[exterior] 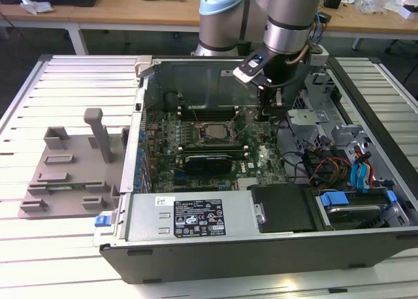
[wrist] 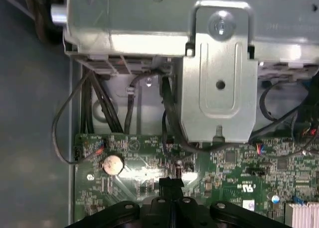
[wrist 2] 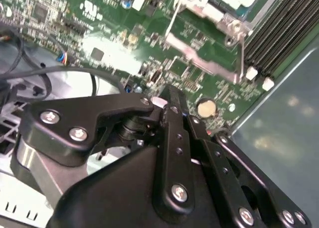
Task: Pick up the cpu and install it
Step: 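Close the cpu cover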
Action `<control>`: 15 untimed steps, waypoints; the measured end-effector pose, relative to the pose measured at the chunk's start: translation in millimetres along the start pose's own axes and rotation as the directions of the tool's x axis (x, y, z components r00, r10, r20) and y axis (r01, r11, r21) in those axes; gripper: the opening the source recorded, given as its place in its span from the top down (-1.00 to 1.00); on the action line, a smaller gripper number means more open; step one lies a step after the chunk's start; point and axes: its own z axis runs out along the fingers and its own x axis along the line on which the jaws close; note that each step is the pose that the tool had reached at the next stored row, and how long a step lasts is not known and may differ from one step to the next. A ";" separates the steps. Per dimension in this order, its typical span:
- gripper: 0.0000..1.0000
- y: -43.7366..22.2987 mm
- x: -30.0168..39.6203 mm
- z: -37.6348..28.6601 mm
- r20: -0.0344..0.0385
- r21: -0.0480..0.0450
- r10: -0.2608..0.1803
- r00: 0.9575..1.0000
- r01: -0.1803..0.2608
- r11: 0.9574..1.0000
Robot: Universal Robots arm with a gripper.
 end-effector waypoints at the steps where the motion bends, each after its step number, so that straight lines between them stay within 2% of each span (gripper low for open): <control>1: 0.79 -1.8 0.0 0.0 0.000 0.000 0.000 1.000 0.000 1.000; 4: 0.79 -10.3 0.2 0.1 0.000 0.000 0.000 1.000 0.000 1.000; 10: 0.79 -16.7 0.3 0.2 0.000 0.000 0.000 1.000 0.000 1.000; 15: 0.79 -27.4 0.5 0.3 0.000 0.000 0.000 1.000 0.000 1.000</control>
